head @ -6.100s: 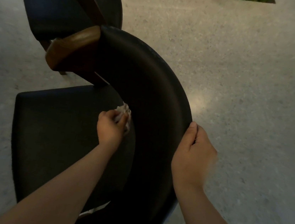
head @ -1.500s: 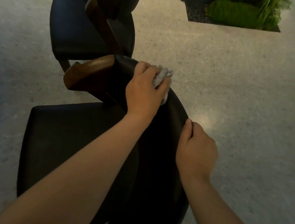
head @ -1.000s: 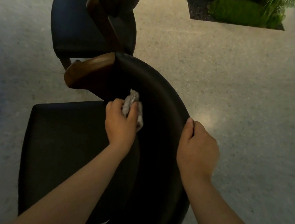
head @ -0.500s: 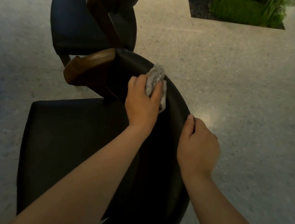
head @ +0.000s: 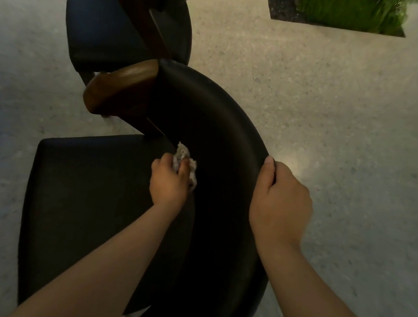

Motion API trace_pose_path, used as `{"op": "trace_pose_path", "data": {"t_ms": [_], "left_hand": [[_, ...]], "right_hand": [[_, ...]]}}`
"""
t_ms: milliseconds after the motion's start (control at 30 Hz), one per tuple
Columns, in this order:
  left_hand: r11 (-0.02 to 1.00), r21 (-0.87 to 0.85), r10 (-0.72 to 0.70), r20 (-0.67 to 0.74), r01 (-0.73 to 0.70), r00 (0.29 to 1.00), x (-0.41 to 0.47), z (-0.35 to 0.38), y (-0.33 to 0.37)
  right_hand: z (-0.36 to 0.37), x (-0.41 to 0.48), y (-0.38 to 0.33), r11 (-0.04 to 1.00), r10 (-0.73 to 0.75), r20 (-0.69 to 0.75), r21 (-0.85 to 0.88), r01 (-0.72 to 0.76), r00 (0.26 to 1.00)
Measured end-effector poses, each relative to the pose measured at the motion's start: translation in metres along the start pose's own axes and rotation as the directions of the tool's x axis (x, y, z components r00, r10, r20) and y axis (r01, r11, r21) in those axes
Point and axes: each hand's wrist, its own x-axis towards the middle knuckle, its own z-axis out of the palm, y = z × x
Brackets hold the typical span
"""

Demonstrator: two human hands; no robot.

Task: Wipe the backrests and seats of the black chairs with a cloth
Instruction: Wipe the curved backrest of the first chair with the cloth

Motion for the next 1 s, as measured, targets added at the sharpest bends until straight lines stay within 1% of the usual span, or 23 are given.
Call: {"op": "trace_pose_path", "data": {"t_ms": [100,200,233,300,367,467,500,533,600,633,700,800,833,900,933,967,1000], "left_hand": [[0.998,-0.055,0.031,-0.008,-0.032,0.999,-0.004,-0.003,0.004],[0.982,-0.174,0.092,0.075,-0.077,0.993,-0.011,0.004,0.009],[0.979,-0.187,0.098,0.077,-0.082,0.992,-0.012,0.007,0.007],[0.983,-0.159,0.099,0.063,-0.088,0.993,-0.010,0.011,-0.002],[0.994,-0.106,0.046,0.086,-0.037,0.995,-0.002,0.011,-0.015],[0.985,-0.053,-0.150,0.188,0.162,0.971,0.007,0.005,-0.028],[0.981,-0.056,-0.171,0.204,0.186,0.964,0.007,0.002,-0.029],[0.985,-0.072,-0.143,0.195,0.159,0.970,0.005,0.000,-0.028],[0.991,-0.132,0.011,0.086,0.001,0.996,-0.001,-0.006,-0.019],[0.984,-0.156,0.089,0.016,-0.086,0.996,-0.006,-0.008,-0.009],[0.956,-0.173,0.226,-0.082,-0.238,0.971,-0.014,-0.010,0.015],[0.888,-0.166,0.409,-0.142,-0.429,0.901,-0.022,-0.006,0.056],[0.856,-0.163,0.464,-0.175,-0.490,0.868,-0.024,-0.005,0.069],[0.772,-0.125,0.592,-0.216,-0.624,0.776,-0.025,0.000,0.090],[0.730,-0.079,0.655,-0.203,-0.679,0.728,-0.023,0.003,0.096],[0.706,-0.019,0.696,-0.159,-0.707,0.700,-0.020,0.007,0.100],[0.703,0.046,0.710,-0.100,-0.710,0.697,-0.017,0.010,0.100]], "right_hand": [[0.001,0.000,0.000,1.000,0.001,0.001,-0.005,-0.001,1.000],[0.001,0.000,0.001,1.000,-0.009,-0.006,-0.001,0.009,1.000],[0.001,0.000,0.001,1.000,-0.012,-0.007,0.004,0.012,1.000],[0.001,0.000,0.002,1.000,-0.009,-0.003,0.014,0.009,1.000],[0.001,0.001,0.002,1.000,-0.007,-0.002,0.018,0.007,1.000],[0.001,0.000,0.001,1.000,-0.012,-0.002,0.020,0.012,1.000],[0.001,0.000,0.001,1.000,-0.012,-0.001,0.020,0.012,1.000],[0.001,0.000,0.002,1.000,-0.011,0.002,0.020,0.011,1.000],[0.000,0.000,0.002,1.000,-0.008,0.005,0.022,0.008,1.000],[0.000,0.000,0.002,1.000,-0.006,0.009,0.025,0.006,1.000],[-0.001,-0.001,0.001,0.999,-0.007,0.013,0.036,0.006,1.000],[-0.002,-0.001,0.000,1.000,-0.008,0.008,0.030,0.007,1.000],[-0.003,-0.001,0.000,1.000,-0.012,0.009,0.021,0.012,1.000],[-0.002,-0.001,0.000,1.000,-0.010,0.013,0.004,0.010,1.000],[-0.001,-0.001,0.000,1.000,-0.009,0.011,-0.001,0.009,1.000],[-0.001,-0.001,0.000,1.000,-0.011,0.008,-0.003,0.011,1.000],[-0.001,-0.001,0.000,1.000,-0.011,0.003,-0.004,0.011,1.000]]}}
